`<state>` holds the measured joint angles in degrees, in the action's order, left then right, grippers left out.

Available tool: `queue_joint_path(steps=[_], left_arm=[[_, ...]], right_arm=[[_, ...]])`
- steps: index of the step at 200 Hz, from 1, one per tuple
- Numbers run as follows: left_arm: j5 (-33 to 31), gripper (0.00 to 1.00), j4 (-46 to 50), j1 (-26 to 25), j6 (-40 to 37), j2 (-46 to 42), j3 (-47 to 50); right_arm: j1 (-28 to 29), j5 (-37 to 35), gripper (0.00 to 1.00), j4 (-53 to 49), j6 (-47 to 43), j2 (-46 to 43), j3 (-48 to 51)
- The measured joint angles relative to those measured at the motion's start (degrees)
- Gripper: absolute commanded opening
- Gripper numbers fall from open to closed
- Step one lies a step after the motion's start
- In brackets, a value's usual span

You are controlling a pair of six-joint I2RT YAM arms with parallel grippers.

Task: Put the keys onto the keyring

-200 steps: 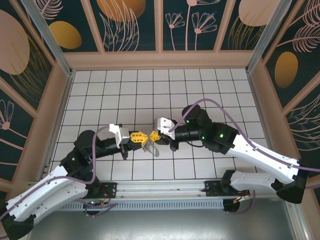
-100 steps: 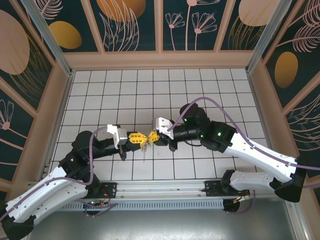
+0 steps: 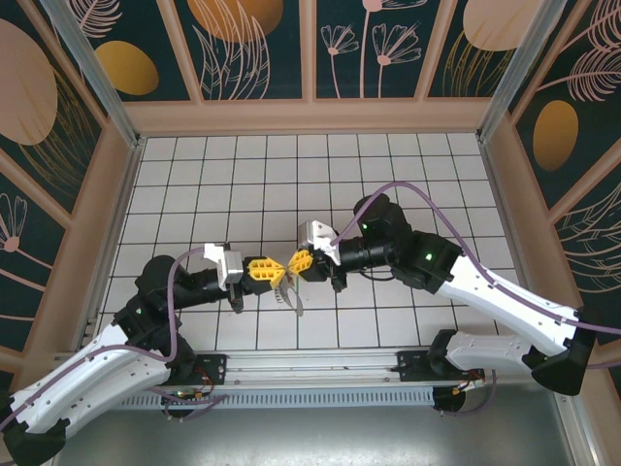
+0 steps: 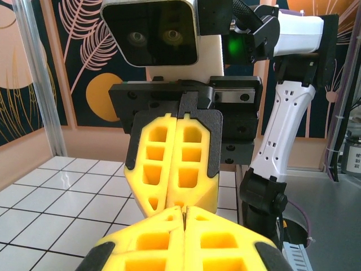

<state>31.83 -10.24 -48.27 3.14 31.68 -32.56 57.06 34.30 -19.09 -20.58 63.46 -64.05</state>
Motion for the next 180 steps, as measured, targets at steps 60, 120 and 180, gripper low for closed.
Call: queue_joint_path(steps=[60, 120, 180], left_arm=[[2.3, 0.00, -0.5, 0.0, 0.2, 1.4, -0.1], [2.9, 0.00, -0.7, 0.0, 0.2, 1.3, -0.2], [2.8, 0.00, -1.2, -0.1, 0.3, -0.1, -1.1]], right_arm=[[-0.5, 1.9, 0.01, -0.3, 0.2, 1.0, -0.2], [-0.5, 2.7, 0.02, 0.0, 0.2, 0.9, -0.2], [-0.5, 3.2, 0.00, 1.3, 0.2, -2.7, 0.5]])
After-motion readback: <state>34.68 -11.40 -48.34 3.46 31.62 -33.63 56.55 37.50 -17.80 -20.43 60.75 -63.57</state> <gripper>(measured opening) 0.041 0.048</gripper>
